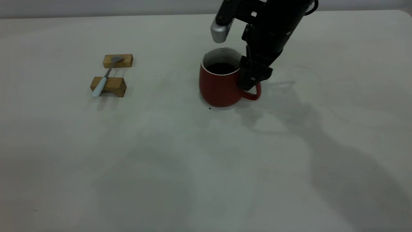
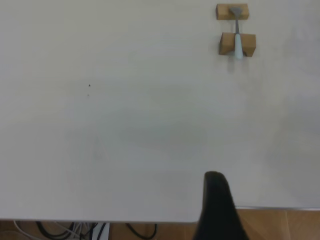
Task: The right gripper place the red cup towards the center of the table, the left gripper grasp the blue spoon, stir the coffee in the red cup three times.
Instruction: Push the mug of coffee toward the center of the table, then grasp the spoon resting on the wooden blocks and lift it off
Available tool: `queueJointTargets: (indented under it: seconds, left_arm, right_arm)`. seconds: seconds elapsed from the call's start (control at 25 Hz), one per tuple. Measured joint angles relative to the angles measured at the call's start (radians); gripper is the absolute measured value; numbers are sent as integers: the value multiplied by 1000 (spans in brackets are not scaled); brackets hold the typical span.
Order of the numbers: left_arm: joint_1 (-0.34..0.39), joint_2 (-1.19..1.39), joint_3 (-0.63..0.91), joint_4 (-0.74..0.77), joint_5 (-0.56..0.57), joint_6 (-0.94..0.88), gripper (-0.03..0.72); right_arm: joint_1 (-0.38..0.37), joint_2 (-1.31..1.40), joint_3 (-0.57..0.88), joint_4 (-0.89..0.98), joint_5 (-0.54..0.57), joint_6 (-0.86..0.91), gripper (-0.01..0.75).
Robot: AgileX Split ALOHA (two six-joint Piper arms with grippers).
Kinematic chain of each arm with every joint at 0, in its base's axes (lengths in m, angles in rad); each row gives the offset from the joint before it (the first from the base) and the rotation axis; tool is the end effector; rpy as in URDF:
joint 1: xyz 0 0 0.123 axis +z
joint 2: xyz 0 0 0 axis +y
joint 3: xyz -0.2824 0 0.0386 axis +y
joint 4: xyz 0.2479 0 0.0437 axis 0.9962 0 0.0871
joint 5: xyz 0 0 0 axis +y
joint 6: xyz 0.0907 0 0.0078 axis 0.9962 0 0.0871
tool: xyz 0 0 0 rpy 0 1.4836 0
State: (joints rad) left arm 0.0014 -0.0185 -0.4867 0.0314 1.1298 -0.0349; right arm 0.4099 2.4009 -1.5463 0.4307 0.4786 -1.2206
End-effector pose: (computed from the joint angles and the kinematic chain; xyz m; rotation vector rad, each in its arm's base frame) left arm -0.0092 0.0026 0.2679 -0.0411 2.1074 0.0179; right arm 0.4165 0.2001 0.0432 -1.6372 2.2016 0.1545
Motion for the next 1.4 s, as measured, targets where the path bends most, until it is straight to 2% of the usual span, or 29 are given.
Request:
queueJointTargets:
  seconds: [0.28, 0.48, 0.64, 0.84, 0.92, 1.2, 1.4]
  left_arm:
    - [0, 0, 0, 0, 0, 0, 577]
    - [0, 0, 0, 0, 0, 0, 577]
    - [0, 0, 0, 0, 0, 0, 577]
    - [0, 0, 0, 0, 0, 0, 577]
    - [0, 0, 0, 0, 0, 0, 577]
    - [0, 0, 0, 0, 0, 0, 577]
    - [0, 0, 0, 0, 0, 0, 577]
  right_arm:
    - [1, -12, 0, 37, 18, 46, 578]
    - [-12, -70, 0, 42, 107, 110, 578]
    - [-46, -178, 0, 40, 268, 245, 578]
    - [-126, -380, 0, 10, 605, 476, 578]
    - [-152, -455, 0, -16, 692, 540, 578]
    - [-169, -723, 22, -100, 732, 606, 601]
    - [-169, -1005, 223, -186, 741, 671, 605]
